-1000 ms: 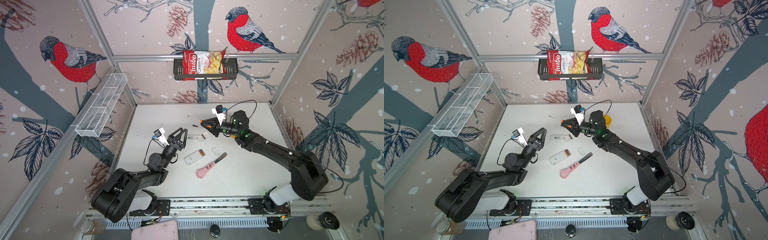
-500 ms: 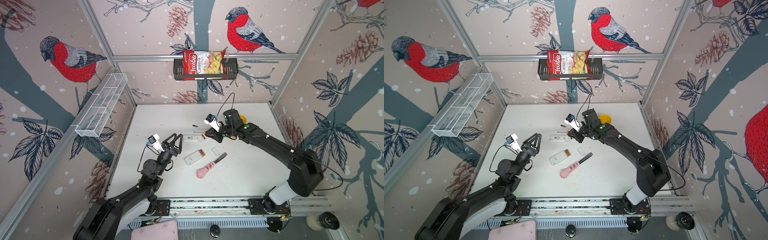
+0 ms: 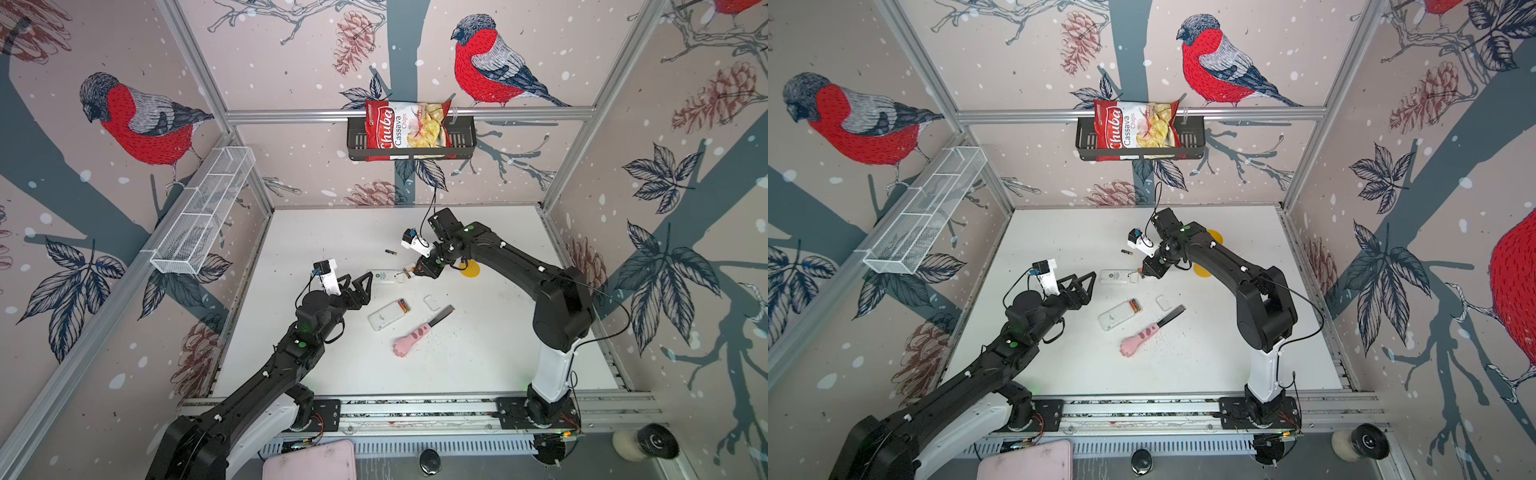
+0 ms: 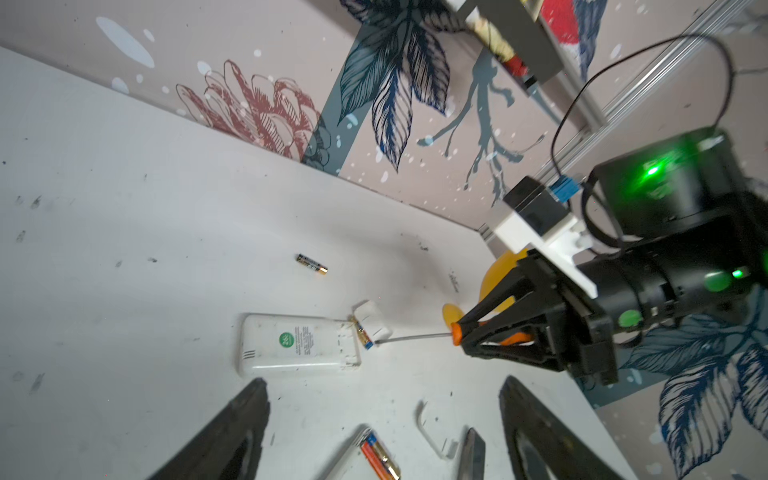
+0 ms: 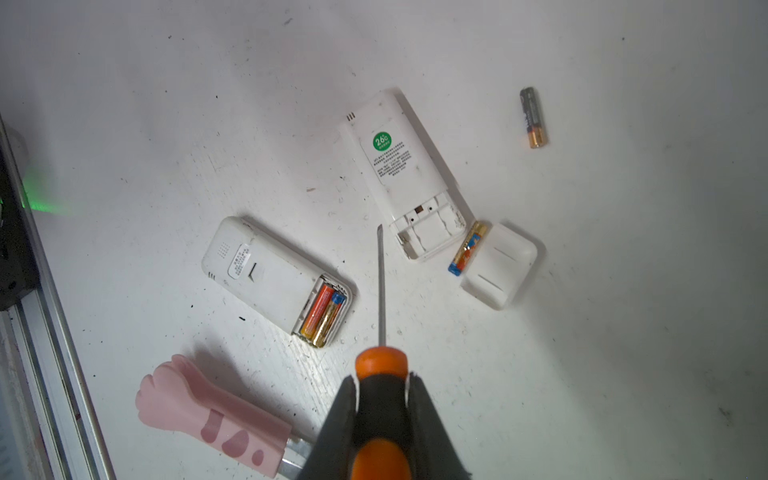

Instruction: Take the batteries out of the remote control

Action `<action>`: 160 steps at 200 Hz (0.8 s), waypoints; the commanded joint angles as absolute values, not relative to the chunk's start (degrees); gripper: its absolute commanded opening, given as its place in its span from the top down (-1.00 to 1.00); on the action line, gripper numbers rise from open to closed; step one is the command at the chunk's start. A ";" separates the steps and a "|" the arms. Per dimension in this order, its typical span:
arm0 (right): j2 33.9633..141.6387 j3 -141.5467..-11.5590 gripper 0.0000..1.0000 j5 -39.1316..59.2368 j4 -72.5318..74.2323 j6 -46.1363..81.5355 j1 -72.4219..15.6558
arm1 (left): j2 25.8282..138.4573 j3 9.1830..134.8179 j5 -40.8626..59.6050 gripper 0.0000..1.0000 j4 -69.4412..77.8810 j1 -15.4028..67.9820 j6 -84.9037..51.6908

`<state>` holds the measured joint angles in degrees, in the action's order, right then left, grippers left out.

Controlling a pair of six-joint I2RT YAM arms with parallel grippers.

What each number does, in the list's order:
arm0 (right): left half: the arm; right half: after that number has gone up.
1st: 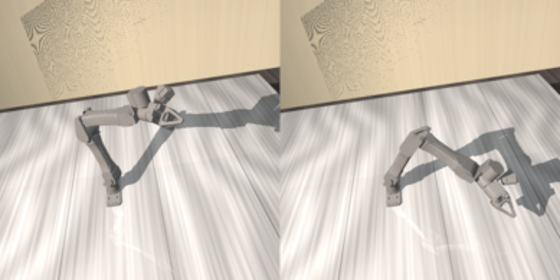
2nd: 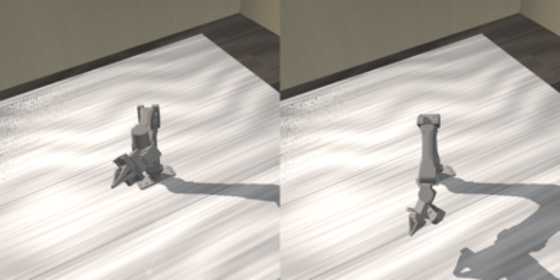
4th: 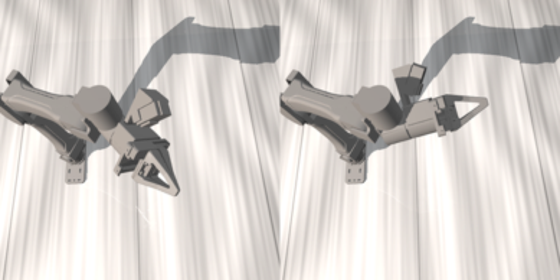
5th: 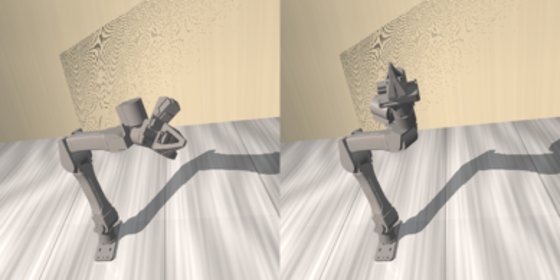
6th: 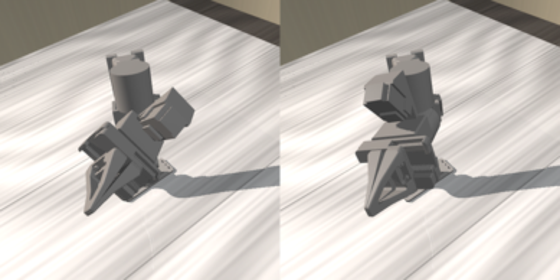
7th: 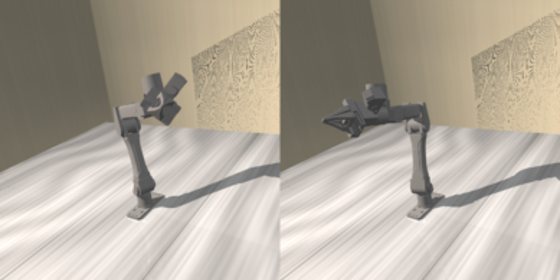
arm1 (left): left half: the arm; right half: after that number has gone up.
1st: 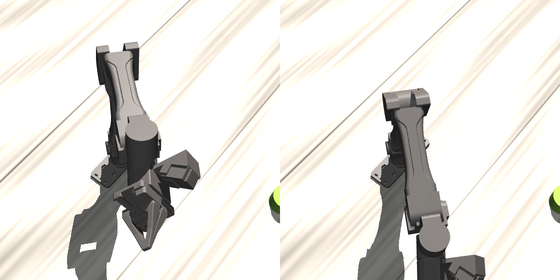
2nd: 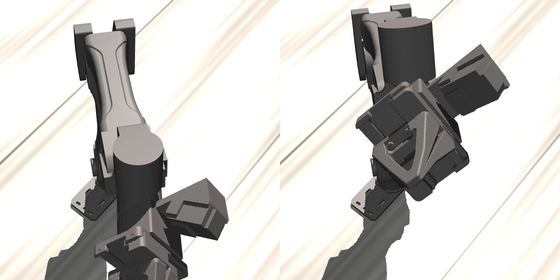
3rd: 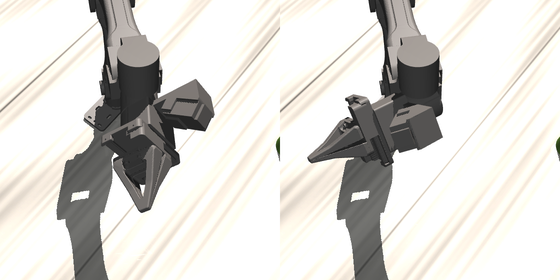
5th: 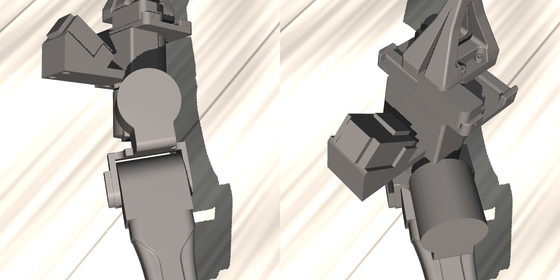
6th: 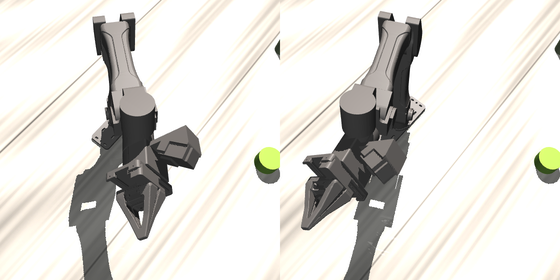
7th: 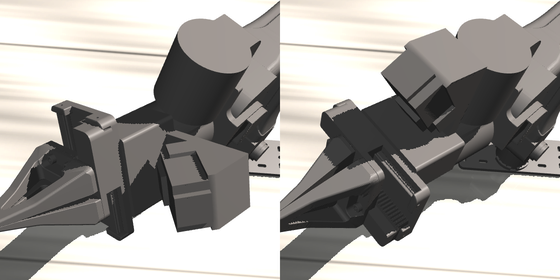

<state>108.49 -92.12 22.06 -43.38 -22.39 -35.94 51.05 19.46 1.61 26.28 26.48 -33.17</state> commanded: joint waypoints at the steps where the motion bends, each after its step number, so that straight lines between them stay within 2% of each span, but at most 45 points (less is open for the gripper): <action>1: 108.64 -92.61 1.00 20.30 -45.92 -23.19 -35.47 | 55.01 21.78 3.74 -0.67 23.92 26.45 -28.74; 50: 109.88 -93.28 1.00 17.57 -47.22 -24.40 -34.85 | 66.21 27.37 5.55 -0.36 23.64 26.38 -26.19; 71: 109.03 -92.41 1.00 17.65 -47.45 -24.86 -34.80 | 67.85 27.27 7.49 -0.34 23.84 26.49 -25.94; 101: 106.60 -89.96 1.00 17.66 -46.23 -25.42 -34.80 | 67.70 24.61 7.69 -0.46 22.87 28.21 -26.00; 160: 103.76 -87.68 1.00 16.45 -45.18 -23.78 -36.02 | 60.52 19.69 -4.58 -0.78 13.26 39.71 -23.38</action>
